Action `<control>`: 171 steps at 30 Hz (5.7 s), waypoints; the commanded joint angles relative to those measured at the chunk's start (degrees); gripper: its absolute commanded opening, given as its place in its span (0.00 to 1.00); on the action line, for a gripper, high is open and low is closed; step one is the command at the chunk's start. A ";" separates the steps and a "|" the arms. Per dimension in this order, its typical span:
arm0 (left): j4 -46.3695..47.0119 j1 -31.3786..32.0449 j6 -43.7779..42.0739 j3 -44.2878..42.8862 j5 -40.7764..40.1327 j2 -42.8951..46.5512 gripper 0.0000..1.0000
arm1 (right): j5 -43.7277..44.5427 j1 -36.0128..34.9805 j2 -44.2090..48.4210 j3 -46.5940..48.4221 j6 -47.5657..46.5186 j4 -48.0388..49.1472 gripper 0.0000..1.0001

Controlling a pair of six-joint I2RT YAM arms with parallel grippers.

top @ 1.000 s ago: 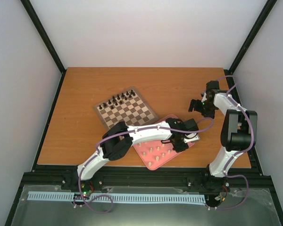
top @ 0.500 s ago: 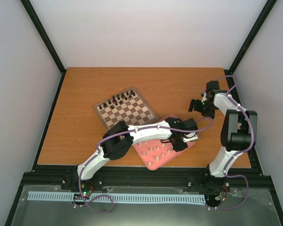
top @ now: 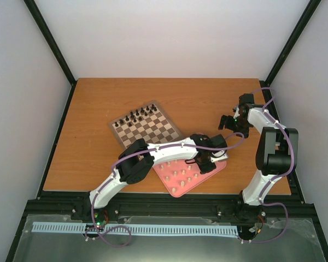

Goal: Set up the chess pieces on the board
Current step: Pick up the chess piece from the storage box, then place the chess piece on the chessboard, then pick up the chess piece from the storage box.

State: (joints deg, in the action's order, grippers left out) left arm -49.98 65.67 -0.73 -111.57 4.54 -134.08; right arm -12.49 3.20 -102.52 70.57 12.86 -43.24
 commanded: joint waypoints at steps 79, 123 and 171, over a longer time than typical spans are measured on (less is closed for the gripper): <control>1.16 -52.60 8.99 26.23 -8.71 23.62 0.07 | -0.83 -0.40 -4.90 2.69 -0.65 -0.35 1.00; 1.98 -52.59 8.99 28.39 -7.67 23.52 0.19 | -0.97 -0.39 -3.56 1.42 -0.82 -0.26 1.00; 0.91 -5.99 1.74 14.82 -3.02 23.69 0.59 | -1.01 -1.00 -2.54 2.08 -0.49 -0.09 1.00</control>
State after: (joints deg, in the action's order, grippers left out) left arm -51.09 56.69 2.72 -91.79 0.19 -107.18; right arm -13.96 2.79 -107.09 72.18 12.45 -43.68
